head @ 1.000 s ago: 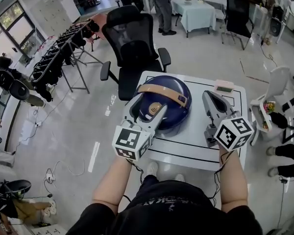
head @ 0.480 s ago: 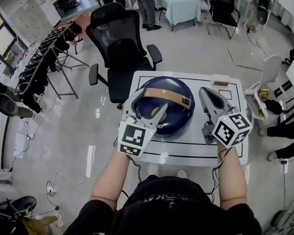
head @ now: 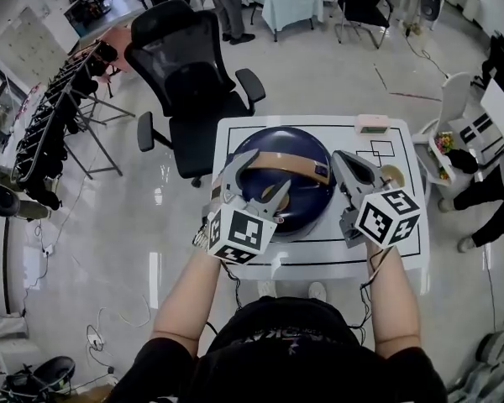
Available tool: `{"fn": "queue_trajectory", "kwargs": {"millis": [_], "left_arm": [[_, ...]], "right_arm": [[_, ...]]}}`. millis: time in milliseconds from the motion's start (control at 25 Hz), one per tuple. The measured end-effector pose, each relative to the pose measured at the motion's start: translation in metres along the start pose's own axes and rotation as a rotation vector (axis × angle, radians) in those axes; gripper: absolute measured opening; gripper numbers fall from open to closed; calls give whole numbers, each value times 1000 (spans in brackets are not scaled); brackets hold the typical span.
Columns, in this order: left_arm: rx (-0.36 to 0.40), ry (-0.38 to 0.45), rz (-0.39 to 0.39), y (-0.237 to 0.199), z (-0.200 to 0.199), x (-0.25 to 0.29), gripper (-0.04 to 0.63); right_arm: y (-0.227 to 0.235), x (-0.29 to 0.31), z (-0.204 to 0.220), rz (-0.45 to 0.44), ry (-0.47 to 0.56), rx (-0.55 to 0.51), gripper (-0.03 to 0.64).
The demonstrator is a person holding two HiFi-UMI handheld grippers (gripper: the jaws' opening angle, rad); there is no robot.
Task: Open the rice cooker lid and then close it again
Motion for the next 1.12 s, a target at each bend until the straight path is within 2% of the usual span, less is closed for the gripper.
{"fn": "queue_trajectory", "kwargs": {"millis": [320, 640, 920, 1120], "left_arm": [[173, -10, 50, 5, 8, 15, 298], [345, 25, 96, 16, 6, 30, 282], [396, 26, 151, 23, 6, 40, 260], [495, 36, 164, 32, 4, 46, 249]], "right_arm": [[3, 9, 24, 43, -17, 49, 2], [5, 13, 36, 97, -31, 64, 2], [5, 14, 40, 124, -27, 76, 2], [4, 13, 41, 139, -13, 91, 2]]}}
Point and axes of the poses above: the fingertips, and each gripper's own axes: x forward along the fingers, y to its right, z out of its underside, the point moved 6 cm from there along -x, backward along the fingers, and after that the axes turned 14 degrees about -z, right-handed, at the moved point
